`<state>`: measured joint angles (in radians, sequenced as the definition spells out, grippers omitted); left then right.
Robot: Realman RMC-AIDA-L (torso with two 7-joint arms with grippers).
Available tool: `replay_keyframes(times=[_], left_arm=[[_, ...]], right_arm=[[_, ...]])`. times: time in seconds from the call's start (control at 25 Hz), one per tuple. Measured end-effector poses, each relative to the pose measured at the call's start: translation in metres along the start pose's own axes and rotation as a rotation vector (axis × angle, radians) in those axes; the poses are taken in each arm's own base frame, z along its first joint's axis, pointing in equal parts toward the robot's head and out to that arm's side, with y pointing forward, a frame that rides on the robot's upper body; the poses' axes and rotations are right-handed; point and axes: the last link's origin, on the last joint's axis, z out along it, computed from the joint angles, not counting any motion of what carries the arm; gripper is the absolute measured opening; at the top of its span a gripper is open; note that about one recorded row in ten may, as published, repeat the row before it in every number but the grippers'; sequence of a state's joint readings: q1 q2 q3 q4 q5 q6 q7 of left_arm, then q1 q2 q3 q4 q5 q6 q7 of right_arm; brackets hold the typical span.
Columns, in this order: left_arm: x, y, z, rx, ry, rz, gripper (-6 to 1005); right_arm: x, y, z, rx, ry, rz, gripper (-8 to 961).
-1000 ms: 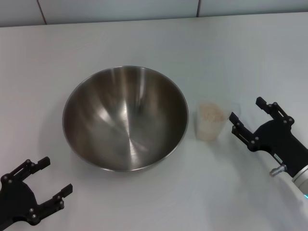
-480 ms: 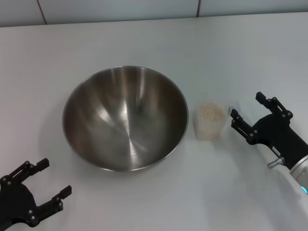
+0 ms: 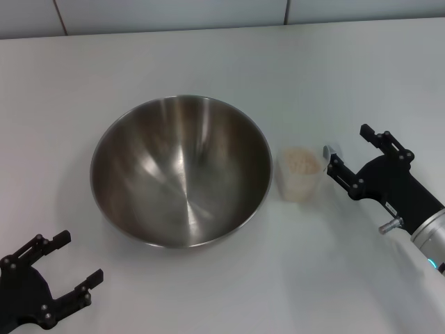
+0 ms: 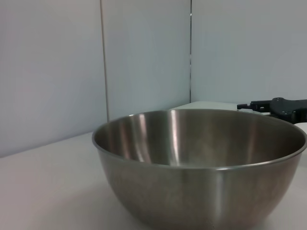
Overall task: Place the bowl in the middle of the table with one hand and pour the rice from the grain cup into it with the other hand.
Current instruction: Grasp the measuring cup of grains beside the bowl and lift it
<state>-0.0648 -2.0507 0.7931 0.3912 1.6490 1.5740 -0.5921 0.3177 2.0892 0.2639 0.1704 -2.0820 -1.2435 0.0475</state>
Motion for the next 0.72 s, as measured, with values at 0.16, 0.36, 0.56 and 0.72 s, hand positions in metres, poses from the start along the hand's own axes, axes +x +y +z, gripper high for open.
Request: replay_keyframes(times=[0.16, 0.36, 0.56, 0.72], left_arm=[[-0.0002, 0.0, -0.0001, 0.001, -0.001, 0.0, 815], [-0.0002, -0.0005, -0.0004, 0.005, -0.001, -0.001, 815], [-0.0002, -0.0006, -0.0005, 0.006, -0.001, -0.001, 814], [-0.0002, -0.0008, -0.0006, 0.007, 0.0, -0.001, 814]], right_arm=[[0.0, 0.0008, 0.0009, -0.005, 0.002, -0.001, 610], [0.0011, 0.0013, 0.0034, -0.011, 0.015, -0.003, 600], [0.0001, 0.0026, 0.0047, -0.01, 0.01, 0.004, 444], [-0.0003, 0.0033, 0.005, -0.01, 0.009, 0.007, 194]])
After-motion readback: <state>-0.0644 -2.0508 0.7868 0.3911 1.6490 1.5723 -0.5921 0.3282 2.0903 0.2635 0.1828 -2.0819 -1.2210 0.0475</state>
